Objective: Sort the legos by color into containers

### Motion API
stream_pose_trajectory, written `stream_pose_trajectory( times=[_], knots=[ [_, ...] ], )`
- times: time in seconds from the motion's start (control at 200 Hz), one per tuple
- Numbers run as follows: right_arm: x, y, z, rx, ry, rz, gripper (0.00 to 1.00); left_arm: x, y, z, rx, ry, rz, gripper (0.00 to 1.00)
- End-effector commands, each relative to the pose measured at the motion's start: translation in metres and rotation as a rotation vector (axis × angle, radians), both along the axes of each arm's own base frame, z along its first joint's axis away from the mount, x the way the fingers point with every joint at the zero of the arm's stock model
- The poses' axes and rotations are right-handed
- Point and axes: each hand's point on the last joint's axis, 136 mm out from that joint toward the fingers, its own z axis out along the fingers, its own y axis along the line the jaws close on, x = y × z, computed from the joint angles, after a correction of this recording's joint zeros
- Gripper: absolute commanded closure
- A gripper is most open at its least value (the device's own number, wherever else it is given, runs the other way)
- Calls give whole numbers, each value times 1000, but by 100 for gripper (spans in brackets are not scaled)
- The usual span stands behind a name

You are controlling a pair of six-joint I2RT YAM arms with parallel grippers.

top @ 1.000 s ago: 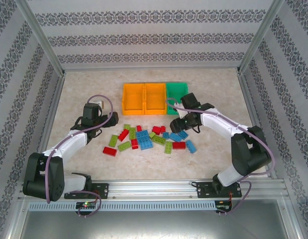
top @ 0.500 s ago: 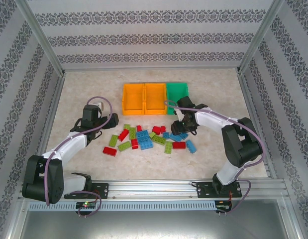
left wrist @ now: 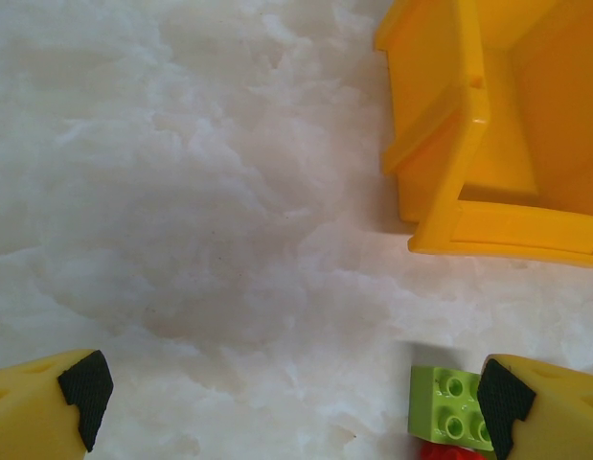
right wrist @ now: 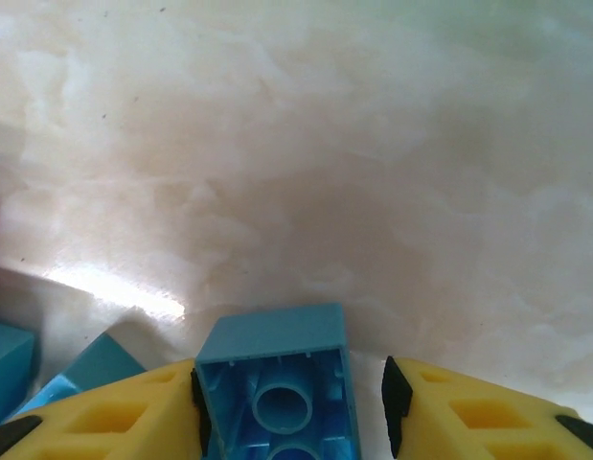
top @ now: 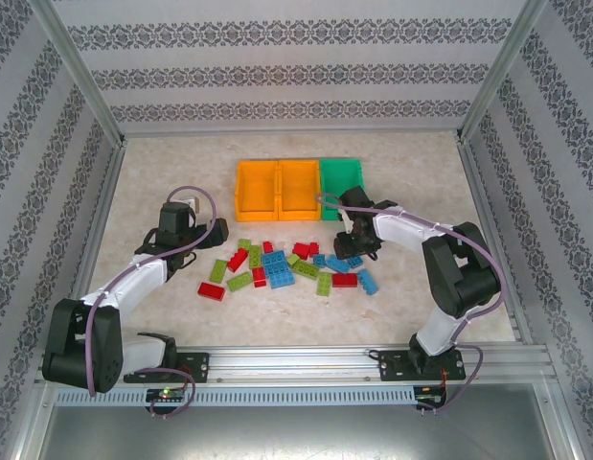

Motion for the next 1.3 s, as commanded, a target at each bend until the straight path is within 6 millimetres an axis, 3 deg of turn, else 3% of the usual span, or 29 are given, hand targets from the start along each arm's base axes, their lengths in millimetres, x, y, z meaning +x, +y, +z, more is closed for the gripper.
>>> stream_pose_trajectory(
  times=[0.0,0.16,0.375,0.55,0.639,0.799,0.884,1.014,1.134,1.294],
  knots=[
    [7,-12,1,-38,-12,-63,50,3,-6,3,-29,-16,-8,0],
    [7,-25,0,-65,-13,-119,51,4,-7,1,-34,-11,-10,0],
    [0,-10,0,-26,31,-100,50,6,-9,1,-41,-10,-13,0],
    [-12,-13,-9,-46,93,-149,50,6,-9,1,-43,-9,-15,1],
    [-15,-15,-12,-53,102,-167,53,5,-10,0,-44,-8,-19,0],
    [-8,-13,-1,-42,69,-179,69,5,-12,0,-50,-4,-34,0],
    [5,-9,18,-13,1,-185,72,5,-12,0,-49,-5,-36,0],
    [39,9,70,121,-175,-182,72,4,-12,3,-43,-2,-34,0],
    [74,11,111,190,-318,-226,72,3,-17,5,-55,6,-41,0],
    [115,10,126,207,-351,-265,72,-1,-29,6,-45,20,-78,0]
  ],
)
